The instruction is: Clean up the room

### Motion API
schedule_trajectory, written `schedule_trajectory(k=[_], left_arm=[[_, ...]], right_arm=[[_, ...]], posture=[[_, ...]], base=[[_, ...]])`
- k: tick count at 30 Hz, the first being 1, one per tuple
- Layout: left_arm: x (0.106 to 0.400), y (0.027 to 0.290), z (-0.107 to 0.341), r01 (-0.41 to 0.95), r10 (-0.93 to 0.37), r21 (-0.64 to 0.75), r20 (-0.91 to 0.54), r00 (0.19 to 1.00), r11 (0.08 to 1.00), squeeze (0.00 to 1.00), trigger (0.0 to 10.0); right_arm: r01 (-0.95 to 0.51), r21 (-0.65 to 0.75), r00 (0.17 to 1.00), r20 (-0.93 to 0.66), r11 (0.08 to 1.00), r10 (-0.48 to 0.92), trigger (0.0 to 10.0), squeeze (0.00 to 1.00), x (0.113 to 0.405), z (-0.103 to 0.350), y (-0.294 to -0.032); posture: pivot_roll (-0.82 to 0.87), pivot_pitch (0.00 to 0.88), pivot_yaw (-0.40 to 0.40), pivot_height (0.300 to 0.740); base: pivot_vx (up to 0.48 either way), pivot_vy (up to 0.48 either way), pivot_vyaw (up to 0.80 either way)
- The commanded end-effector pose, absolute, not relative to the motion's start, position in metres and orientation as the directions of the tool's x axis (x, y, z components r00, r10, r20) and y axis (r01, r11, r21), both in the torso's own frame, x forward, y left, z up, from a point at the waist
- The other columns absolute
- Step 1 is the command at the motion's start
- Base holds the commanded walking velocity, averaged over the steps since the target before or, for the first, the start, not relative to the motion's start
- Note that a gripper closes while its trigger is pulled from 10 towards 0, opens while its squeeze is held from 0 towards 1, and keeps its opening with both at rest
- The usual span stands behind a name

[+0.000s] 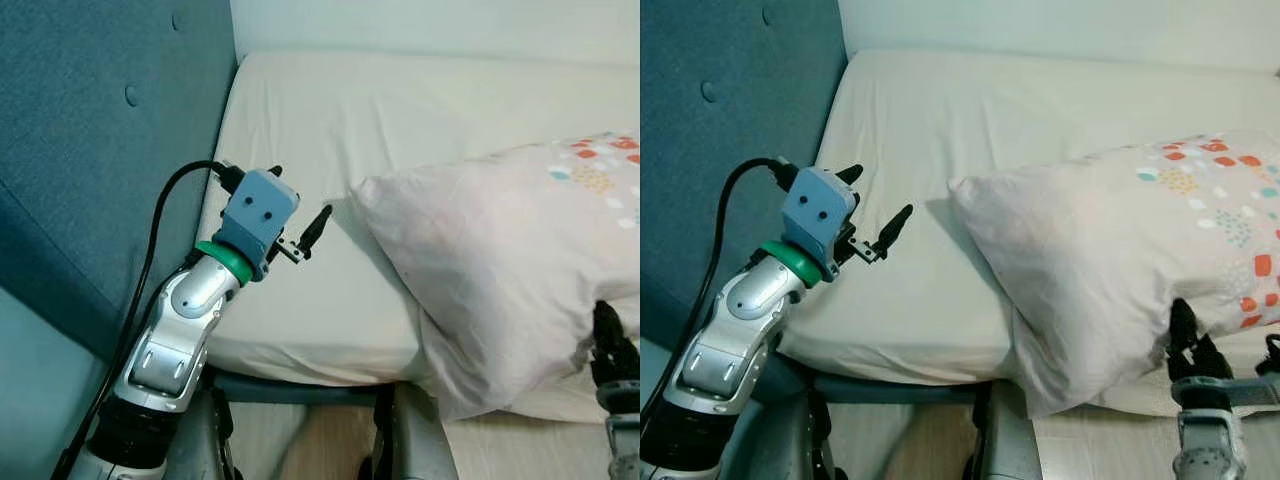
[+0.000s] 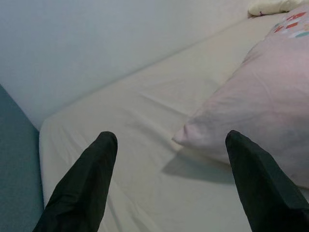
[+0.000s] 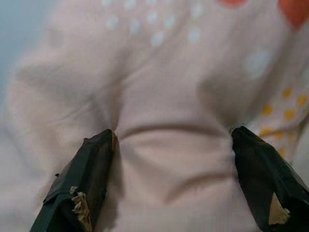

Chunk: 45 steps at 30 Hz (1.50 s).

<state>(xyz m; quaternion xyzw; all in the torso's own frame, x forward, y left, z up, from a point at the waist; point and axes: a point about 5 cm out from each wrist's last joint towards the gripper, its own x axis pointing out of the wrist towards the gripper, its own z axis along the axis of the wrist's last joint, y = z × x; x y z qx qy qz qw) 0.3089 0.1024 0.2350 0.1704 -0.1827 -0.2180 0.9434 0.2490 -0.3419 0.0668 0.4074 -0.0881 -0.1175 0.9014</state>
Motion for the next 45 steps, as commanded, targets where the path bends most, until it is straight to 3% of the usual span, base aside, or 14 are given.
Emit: schedule_trajectory(k=[1,6,11,12,19,22,26,32,35,37,38,45], left_arm=[[0.308,0.103,0.232,0.350,-0.473,0.402,0.264,0.841,0.846,0.00,10.0],[0.307,0.105,0.231,0.343,-0.467,0.404,0.263,0.844,0.848,0.00,10.0],[0.307,0.104,0.230,0.344,-0.468,0.406,0.261,0.844,0.847,0.00,10.0],[0.307,0.104,0.231,0.345,-0.470,0.407,0.261,0.843,0.845,0.00,10.0],[0.308,0.103,0.233,0.340,-0.467,0.409,0.265,0.844,0.847,0.00,10.0],[0.307,0.104,0.234,0.331,-0.458,0.409,0.266,0.848,0.850,0.00,10.0],[0.308,0.106,0.234,0.325,-0.454,0.411,0.267,0.850,0.851,0.00,10.0],[0.307,0.109,0.237,0.302,-0.435,0.415,0.275,0.857,0.858,0.00,10.0],[0.307,0.109,0.237,0.301,-0.434,0.416,0.275,0.858,0.858,0.00,10.0],[0.307,0.109,0.237,0.300,-0.433,0.416,0.274,0.859,0.859,0.00,10.0],[0.306,0.109,0.237,0.299,-0.432,0.416,0.274,0.859,0.859,0.00,10.0],[0.306,0.109,0.236,0.303,-0.435,0.415,0.272,0.858,0.858,0.00,10.0]], right_arm=[[0.172,0.797,0.969,-0.030,0.580,-0.245,10.0,1.00,0.243,0.043,-0.328],[0.314,0.827,0.935,-0.185,0.467,-0.301,10.0,1.00,0.232,0.012,-0.321],[0.377,0.803,0.916,-0.250,0.461,-0.313,10.0,1.00,0.223,0.003,-0.322],[0.383,0.803,0.912,-0.250,0.456,-0.325,10.0,0.00,0.225,0.006,-0.327],[0.389,0.815,0.904,-0.247,0.429,-0.349,10.0,0.00,0.242,0.022,-0.338],[0.317,0.814,0.933,-0.176,0.486,-0.314,10.0,0.00,0.272,0.048,-0.336],[0.266,0.820,0.949,-0.131,0.508,-0.286,10.0,0.00,0.287,0.063,-0.334],[0.074,0.804,0.994,-0.012,0.590,-0.108,10.0,0.00,0.333,0.103,-0.302],[0.036,0.802,0.996,0.017,0.597,-0.082,10.0,0.00,0.339,0.109,-0.295],[-0.001,0.795,0.997,0.049,0.607,-0.062,9.4,0.00,0.345,0.115,-0.289],[-0.032,0.790,0.996,0.078,0.612,-0.048,0.0,0.00,0.349,0.121,-0.285],[-0.142,0.768,0.980,0.198,0.625,-0.021,0.0,0.00,0.355,0.139,-0.284]], posture=[[0.08,0.145,-0.002,0.545],[0.10,0.148,-0.006,0.545],[0.10,0.148,-0.006,0.545],[0.11,0.151,0.005,0.545],[0.12,0.153,0.010,0.545],[0.15,0.155,0.016,0.545],[0.16,0.156,0.016,0.545],[0.18,0.157,0.012,0.545],[0.18,0.157,0.012,0.545],[0.19,0.152,0.010,0.545],[0.19,0.152,0.010,0.545],[0.18,0.149,0.014,0.545]], base=[[0.000,0.000,0.00],[0.000,0.000,0.00],[0.000,0.000,0.00],[0.000,0.000,0.00],[0.000,0.000,0.00],[0.000,0.000,0.00],[0.000,0.000,0.00],[0.000,0.000,0.00],[0.000,0.000,0.00],[0.000,0.000,0.00],[0.000,0.000,0.00],[0.000,0.000,0.00]])
